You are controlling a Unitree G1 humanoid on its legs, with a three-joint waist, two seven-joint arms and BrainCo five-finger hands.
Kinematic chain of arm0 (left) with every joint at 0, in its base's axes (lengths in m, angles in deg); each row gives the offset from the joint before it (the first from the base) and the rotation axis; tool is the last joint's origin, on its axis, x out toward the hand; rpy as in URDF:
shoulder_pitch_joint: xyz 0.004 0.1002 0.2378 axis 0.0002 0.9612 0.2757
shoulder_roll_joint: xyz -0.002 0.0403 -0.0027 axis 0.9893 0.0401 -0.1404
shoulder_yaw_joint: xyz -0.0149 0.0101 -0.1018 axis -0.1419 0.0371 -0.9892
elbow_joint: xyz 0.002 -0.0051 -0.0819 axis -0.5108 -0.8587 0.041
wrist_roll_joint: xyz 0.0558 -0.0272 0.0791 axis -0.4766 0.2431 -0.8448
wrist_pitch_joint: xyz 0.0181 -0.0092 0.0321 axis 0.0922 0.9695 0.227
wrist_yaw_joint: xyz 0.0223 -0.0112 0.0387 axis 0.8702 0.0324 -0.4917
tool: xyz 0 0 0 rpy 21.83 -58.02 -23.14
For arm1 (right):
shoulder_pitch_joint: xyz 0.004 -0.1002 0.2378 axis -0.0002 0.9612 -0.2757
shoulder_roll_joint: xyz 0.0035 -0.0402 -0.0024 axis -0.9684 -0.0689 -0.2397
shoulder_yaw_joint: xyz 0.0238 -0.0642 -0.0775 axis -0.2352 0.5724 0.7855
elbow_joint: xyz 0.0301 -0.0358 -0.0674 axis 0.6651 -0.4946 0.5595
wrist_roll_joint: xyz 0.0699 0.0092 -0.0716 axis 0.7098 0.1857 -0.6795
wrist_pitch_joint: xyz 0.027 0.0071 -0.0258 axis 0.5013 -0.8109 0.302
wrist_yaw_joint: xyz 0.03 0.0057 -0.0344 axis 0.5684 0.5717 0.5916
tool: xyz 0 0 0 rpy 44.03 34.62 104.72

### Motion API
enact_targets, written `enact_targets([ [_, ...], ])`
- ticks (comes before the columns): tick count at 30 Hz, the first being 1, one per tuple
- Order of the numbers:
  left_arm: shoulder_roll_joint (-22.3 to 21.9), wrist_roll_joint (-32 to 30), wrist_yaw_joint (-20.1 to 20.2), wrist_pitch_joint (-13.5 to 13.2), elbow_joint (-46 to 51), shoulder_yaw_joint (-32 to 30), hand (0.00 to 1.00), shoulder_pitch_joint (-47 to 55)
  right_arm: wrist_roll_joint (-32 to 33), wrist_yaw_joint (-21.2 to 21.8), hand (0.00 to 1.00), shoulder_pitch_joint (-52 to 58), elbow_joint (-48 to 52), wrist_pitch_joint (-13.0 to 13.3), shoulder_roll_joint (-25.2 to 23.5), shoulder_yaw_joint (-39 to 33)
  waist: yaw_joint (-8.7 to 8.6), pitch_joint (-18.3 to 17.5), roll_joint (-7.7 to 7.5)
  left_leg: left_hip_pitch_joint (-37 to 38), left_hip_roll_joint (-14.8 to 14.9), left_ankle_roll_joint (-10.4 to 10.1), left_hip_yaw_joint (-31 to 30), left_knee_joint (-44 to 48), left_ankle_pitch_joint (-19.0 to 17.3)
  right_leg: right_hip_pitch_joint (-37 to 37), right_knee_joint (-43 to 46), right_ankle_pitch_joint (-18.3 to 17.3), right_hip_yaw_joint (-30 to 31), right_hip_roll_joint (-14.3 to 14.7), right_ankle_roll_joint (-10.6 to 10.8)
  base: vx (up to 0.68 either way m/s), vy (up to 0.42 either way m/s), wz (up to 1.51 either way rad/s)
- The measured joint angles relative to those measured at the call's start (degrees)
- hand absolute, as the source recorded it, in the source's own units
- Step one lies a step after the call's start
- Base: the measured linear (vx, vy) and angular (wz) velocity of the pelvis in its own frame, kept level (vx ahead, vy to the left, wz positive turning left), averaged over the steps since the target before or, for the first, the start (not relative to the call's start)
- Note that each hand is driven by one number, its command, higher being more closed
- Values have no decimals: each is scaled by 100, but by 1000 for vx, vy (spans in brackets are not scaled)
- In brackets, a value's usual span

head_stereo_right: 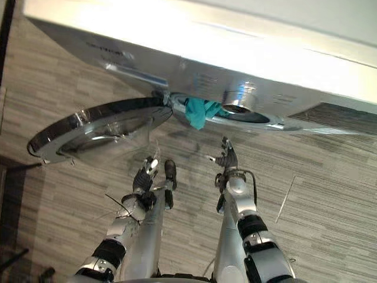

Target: Pick up the laundry basket with both hands and put the clothes into the washing machine.

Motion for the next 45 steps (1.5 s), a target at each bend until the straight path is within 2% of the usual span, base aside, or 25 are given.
enact_targets([
  [4,14,224,34,-65,773,293,0,209,116,-125,0,-704,-29,1,437,-154,202,181,16,-326,-43,1,-36,80,5,-260,171,-140,-150,-104,-12,98,1,25],
  [7,9,329,65,-128,1281,684,0,445,213,-234,0,-1435,-436,1,1039,-150,349,182,18,-664,-80,7,-43,80,22,-537,184,-160,-229,-162,-23,85,24,15],
  [12,5,455,182,-134,1547,1093,0,473,604,-349,0,-1976,-983,-3,1722,-101,402,182,18,-859,-110,46,-35,12,97,-600,160,-160,-469,-245,-23,75,32,22],
  [13,-2,497,186,-134,1634,1164,0,473,707,-357,0,-2026,-1030,-6,1866,-68,377,182,18,-855,-160,-15,-10,-147,213,-613,135,-160,-521,-306,-23,50,20,29],
  [17,-9,570,186,-186,1884,1273,0,473,974,-365,0,-2230,-1204,-40,2269,159,396,182,17,-887,-170,-2,6,-480,429,-688,36,-159,-641,-316,-24,48,-5,18],
  [18,-17,572,190,-205,1931,1274,0,473,1053,-340,100,-2264,-1204,-39,2344,213,383,182,17,-895,-164,-7,4,-545,478,-714,21,-157,-652,-307,-25,0,0,0],
  [25,-109,677,289,-204,2013,1355,0,472,1327,-321,100,-2826,-1103,38,2765,396,349,181,15,-974,-58,-16,-22,-534,507,-752,-26,-127,-697,-198,-60,26,-22,-4],
  [26,-119,681,286,-205,2013,1355,0,471,1327,-323,100,-2836,-1061,129,2806,386,337,180,13,-975,-55,-16,-17,-532,508,-752,-26,-127,-698,-197,-60,33,-14,0],
  [30,-130,703,271,-206,2013,1355,0,467,1460,-340,100,-2786,-890,182,2803,315,304,179,12,-982,-33,-16,24,-510,508,-752,-26,-125,-698,-191,-62,25,-9,-1],
  [32,-138,728,264,-207,2012,1352,0,456,1599,-354,100,-2716,-699,235,2707,25,303,179,11,-985,10,-16,104,-483,507,-752,-25,-119,-689,-173,-71,26,-16,-6],
  [35,-156,734,160,-207,2012,1318,0,397,2236,-456,100,-2538,-187,483,2389,-620,260,178,10,-984,66,-15,149,-443,507,-752,-20,-112,-658,-141,-82,16,-22,-8],
  [39,-184,755,110,-206,2003,1306,0,286,3525,-531,100,-2600,8,949,1877,-1533,213,178,10,-954,133,-3,213,-433,515,-761,-15,-83,-617,-89,-127,1,-26,-10],
  [40,-218,870,57,-203,1995,1307,0,285,4436,-573,100,-2738,-2,1183,1742,-1810,210,177,9,-941,154,6,262,-433,521,-789,-10,-68,-566,-71,-145,-11,-29,-9],
  [41,-221,874,52,-203,1995,1307,0,285,4460,-576,100,-2746,-4,1191,1739,-1820,210,177,9,-940,155,6,263,-433,521,-791,-10,-67,-564,-70,-145,-18,-33,-18],
  [42,-248,1004,9,-196,1986,1310,0,284,5310,-637,100,-3036,-28,1378,1723,-2045,207,177,9,-940,178,29,323,-446,537,-849,-10,-36,-492,-49,-148,-19,-26,-18],
  [43,-251,1081,-2,-181,1985,1311,0,279,5644,-729,100,-3312,-30,1465,1779,-2169,206,177,9,-940,197,57,378,-465,556,-893,-10,-11,-450,-33,-149,-20,-27,-22],
  [44,-256,1121,-3,-177,1985,1313,0,279,5749,-752,100,-3449,-35,1527,1840,-2161,210,177,10,-940,209,65,399,-472,562,-909,-13,0,-433,-24,-152,-21,-31,-16],
  [45,-289,1158,-15,-179,1991,1327,0,277,5796,-750,100,-3535,-37,1720,1837,-2101,227,177,10,-941,219,89,437,-515,595,-955,-15,23,-407,-13,-162,-18,-29,-9],
])
